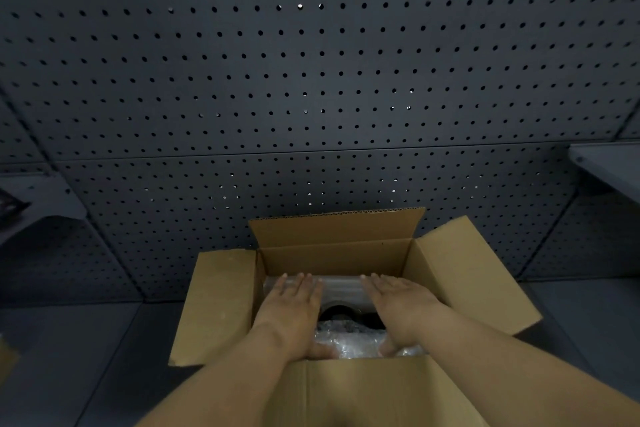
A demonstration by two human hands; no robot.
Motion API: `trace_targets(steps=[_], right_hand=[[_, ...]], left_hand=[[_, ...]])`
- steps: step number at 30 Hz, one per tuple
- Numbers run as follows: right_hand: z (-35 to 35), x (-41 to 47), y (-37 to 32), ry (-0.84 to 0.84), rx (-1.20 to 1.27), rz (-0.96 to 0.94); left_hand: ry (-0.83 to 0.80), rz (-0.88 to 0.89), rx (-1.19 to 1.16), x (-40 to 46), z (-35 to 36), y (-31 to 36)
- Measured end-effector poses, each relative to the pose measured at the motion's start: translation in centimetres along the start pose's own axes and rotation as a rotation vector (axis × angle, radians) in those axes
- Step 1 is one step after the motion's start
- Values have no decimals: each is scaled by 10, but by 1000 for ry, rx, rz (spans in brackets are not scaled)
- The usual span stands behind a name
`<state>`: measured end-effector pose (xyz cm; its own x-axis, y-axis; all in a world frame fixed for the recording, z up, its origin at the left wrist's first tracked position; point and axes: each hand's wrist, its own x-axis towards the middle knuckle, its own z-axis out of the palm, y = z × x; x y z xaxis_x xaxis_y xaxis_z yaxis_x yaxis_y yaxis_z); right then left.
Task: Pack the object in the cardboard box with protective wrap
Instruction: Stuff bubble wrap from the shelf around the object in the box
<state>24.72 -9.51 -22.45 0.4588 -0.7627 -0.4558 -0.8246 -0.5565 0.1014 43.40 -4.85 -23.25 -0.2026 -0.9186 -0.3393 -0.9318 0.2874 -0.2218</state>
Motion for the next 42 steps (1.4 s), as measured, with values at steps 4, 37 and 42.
trace_targets(steps=[4, 37, 42], right_hand=[[2, 5, -3, -15, -30, -4], [0, 2, 13, -14, 176, 22], [-1, 4, 23, 4, 251, 96]], left_hand=[[-60, 12, -7, 9, -1, 0], [30, 272, -231, 3, -14, -10], [-29, 322, -233, 8, -18, -9]])
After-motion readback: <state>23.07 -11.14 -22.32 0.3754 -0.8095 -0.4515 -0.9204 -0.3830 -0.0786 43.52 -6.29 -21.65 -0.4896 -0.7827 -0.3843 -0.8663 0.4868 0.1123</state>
